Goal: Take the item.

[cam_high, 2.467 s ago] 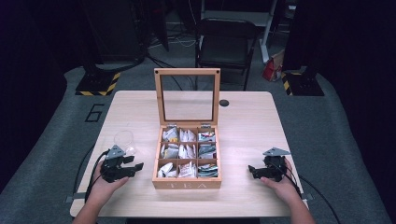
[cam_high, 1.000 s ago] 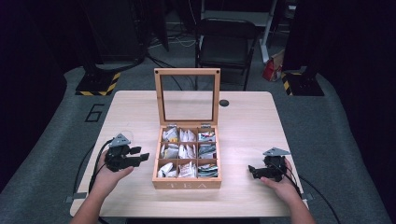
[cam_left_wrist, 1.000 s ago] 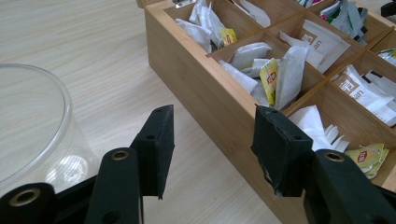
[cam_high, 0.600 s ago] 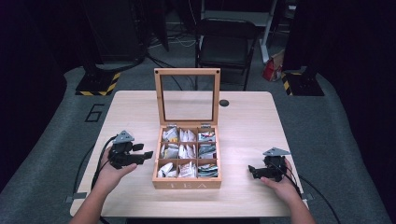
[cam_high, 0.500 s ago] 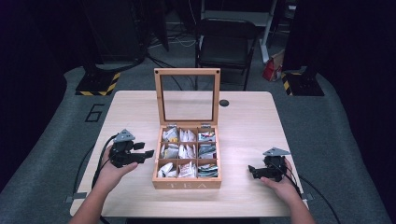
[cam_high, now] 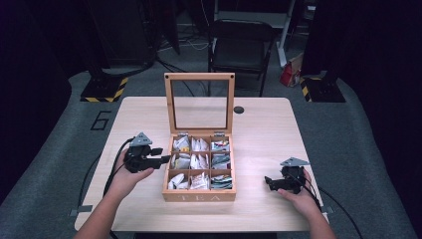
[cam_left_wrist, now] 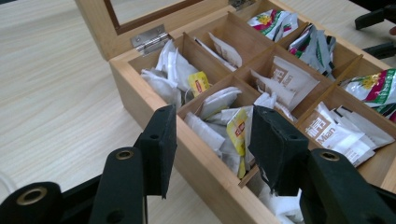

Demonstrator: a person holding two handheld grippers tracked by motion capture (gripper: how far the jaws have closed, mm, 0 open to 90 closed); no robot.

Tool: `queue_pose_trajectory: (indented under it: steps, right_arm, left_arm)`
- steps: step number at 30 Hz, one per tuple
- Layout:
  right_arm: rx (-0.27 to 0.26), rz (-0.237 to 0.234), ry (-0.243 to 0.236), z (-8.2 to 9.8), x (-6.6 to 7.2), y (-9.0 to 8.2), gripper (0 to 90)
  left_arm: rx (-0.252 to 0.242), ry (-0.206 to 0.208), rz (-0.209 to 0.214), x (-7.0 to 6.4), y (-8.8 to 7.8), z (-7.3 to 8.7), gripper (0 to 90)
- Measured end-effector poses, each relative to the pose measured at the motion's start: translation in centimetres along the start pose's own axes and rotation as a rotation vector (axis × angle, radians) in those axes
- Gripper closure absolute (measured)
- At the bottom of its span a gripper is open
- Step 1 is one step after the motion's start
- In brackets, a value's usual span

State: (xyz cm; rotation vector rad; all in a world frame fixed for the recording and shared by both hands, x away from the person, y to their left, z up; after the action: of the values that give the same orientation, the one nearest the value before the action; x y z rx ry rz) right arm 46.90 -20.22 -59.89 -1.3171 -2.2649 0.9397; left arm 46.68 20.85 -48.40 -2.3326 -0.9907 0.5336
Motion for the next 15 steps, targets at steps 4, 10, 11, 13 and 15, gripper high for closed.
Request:
queue_pose_trajectory:
  steps: [4,10,11,13,15]
  right_arm:
    - [0.0,0.0,0.0,0.0,0.0,0.0,0.0]
    - [0.001,0.0,0.003,0.01,0.02,-0.01,0.0]
    - [0.0,0.001,0.004,0.01,0.02,0.0,0.0]
    - [0.001,0.001,0.003,0.01,0.02,0.0,0.0]
    - [0.0,0.001,0.002,0.0,0.01,0.0,0.0]
  left_arm:
    - [0.005,0.002,-0.01,0.04,0.31,-0.13,52.2]
    - [-0.001,0.003,-0.008,-0.12,0.59,-0.65,52.4]
    - [0.002,-0.002,-0.006,-0.2,0.62,-0.69,52.5]
    - [0.007,0.006,-0.009,-0.35,0.74,-0.81,53.3]
    - [0.013,0.018,-0.009,-0.47,0.8,-0.92,54.1]
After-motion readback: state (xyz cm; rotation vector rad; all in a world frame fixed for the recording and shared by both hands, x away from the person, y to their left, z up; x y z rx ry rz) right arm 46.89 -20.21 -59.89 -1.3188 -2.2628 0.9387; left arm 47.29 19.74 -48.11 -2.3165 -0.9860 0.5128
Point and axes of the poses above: each handheld gripper's, and its own axes: y roughly forward along the jaws, z roughly out of its underside, x roughly to its left, the point moved 10 cm from there along y, roughly forward along the jaws, and after that the axes turned 3 degrees about -y, right-handed, at the moved point
